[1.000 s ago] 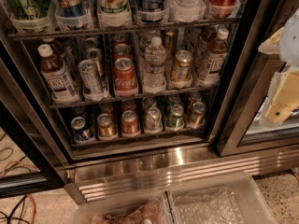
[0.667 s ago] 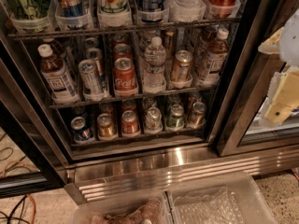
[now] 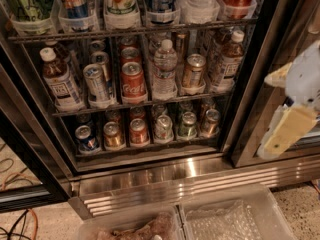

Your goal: Pick green can from bottom shelf of fridge

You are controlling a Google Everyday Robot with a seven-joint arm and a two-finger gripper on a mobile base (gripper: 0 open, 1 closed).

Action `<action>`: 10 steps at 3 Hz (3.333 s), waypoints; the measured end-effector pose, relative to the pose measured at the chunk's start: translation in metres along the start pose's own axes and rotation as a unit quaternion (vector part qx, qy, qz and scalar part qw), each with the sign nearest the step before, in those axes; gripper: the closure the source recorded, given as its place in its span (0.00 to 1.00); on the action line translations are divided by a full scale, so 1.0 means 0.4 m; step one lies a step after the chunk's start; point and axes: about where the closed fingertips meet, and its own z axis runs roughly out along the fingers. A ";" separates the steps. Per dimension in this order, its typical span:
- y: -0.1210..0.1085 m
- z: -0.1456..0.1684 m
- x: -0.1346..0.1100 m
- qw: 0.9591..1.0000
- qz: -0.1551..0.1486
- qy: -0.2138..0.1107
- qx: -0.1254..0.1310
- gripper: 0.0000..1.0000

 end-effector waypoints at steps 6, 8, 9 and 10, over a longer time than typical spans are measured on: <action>0.232 0.602 -0.023 0.983 0.109 -0.109 -0.097 0.00; 0.180 0.808 0.017 0.969 0.216 -0.117 -0.035 0.00; 0.127 0.804 0.003 0.959 0.250 -0.136 -0.003 0.00; 0.128 0.819 0.006 0.957 0.252 -0.141 -0.011 0.00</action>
Offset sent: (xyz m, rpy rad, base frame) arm -0.0031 0.0831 -0.1667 0.3925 0.1738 -0.0131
